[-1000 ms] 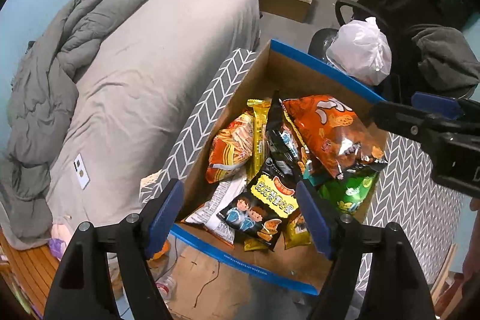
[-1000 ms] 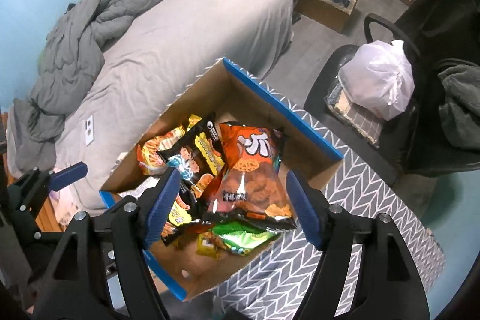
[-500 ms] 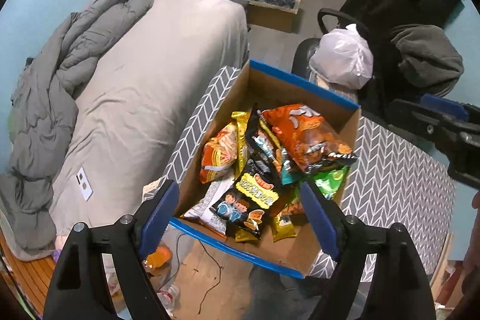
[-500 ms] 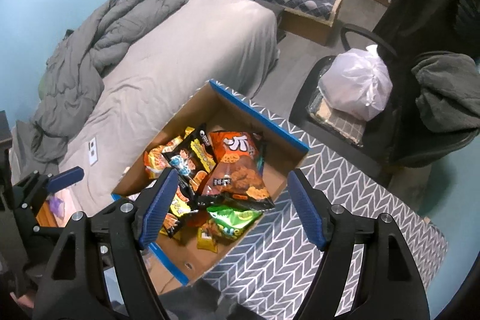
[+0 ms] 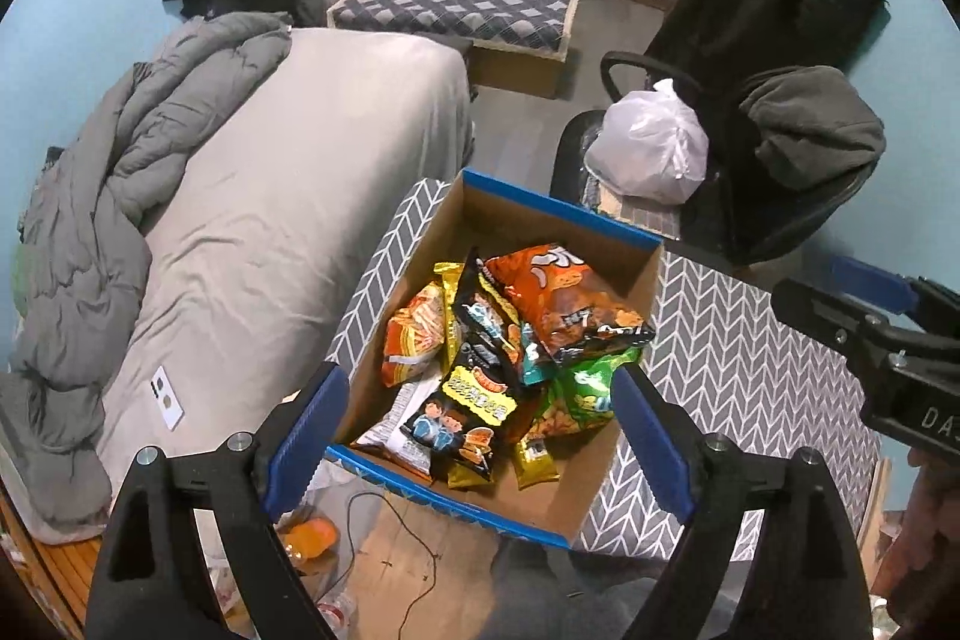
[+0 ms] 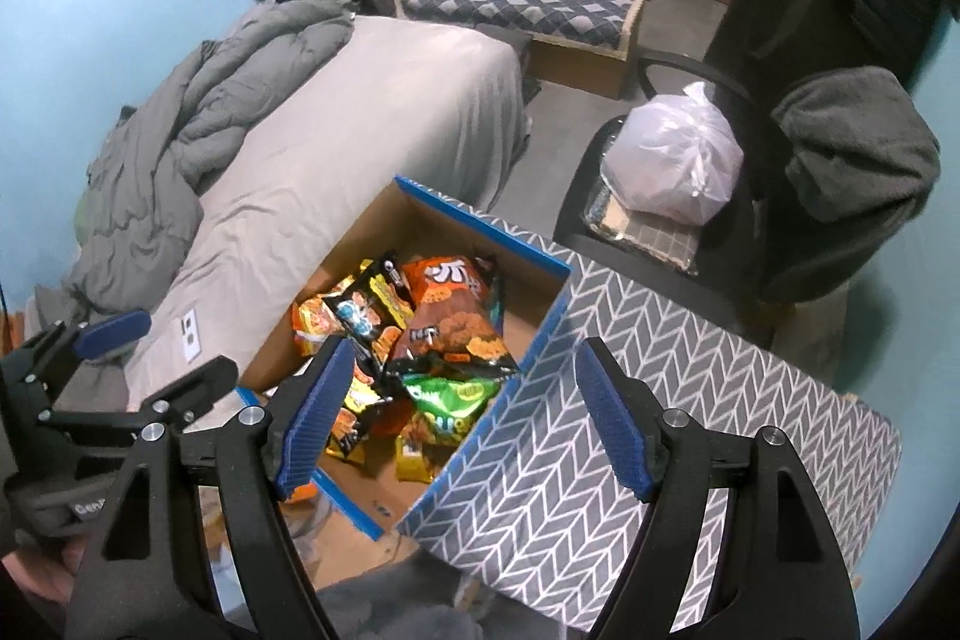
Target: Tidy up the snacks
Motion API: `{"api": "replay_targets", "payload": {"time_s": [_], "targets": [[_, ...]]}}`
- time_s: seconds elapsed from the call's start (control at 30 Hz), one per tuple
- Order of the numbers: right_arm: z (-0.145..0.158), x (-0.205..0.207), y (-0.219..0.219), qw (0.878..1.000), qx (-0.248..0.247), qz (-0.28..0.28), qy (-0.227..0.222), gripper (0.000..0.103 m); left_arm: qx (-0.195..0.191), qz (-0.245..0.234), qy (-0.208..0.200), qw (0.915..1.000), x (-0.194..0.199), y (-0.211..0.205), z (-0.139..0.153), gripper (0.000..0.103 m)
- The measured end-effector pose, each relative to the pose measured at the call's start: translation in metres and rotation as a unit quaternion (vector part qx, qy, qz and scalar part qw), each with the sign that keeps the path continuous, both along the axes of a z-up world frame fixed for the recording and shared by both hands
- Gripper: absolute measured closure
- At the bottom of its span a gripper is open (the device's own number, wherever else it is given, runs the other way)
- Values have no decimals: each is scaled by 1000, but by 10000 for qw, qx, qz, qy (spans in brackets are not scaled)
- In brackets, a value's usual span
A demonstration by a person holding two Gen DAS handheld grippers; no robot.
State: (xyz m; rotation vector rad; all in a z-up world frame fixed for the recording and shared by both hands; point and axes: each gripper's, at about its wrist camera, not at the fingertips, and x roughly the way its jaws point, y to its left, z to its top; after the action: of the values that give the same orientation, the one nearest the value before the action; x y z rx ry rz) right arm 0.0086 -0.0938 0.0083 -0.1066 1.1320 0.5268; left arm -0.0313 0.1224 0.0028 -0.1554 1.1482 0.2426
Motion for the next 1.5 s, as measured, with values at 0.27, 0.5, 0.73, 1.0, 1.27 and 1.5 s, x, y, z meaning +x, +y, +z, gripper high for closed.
{"api": "replay_targets", "payload": {"time_s": [0.27,0.5,0.73,1.0,1.27,1.5], "targets": [[8,-10,-24,9994,40,-343,-77,26,42,-68,-37,10000,-4,-12,9,13],[10,-15,-37,9986,112,-509,-56,26,25,-14,-21,10000,-6,-14,11,13],[12,-19,-39,9987,126,-492,-48,26,25,90,36,9999,-8,-17,9,13],[12,-23,-42,9989,105,-463,-17,26,83,105,60,9999,-10,-25,9,13],[11,-24,-45,9989,117,-459,-10,26,87,109,85,9999,-12,-28,10,13],[12,-25,-45,9989,132,-449,-5,26,92,112,115,9998,-11,-34,12,13]]}}
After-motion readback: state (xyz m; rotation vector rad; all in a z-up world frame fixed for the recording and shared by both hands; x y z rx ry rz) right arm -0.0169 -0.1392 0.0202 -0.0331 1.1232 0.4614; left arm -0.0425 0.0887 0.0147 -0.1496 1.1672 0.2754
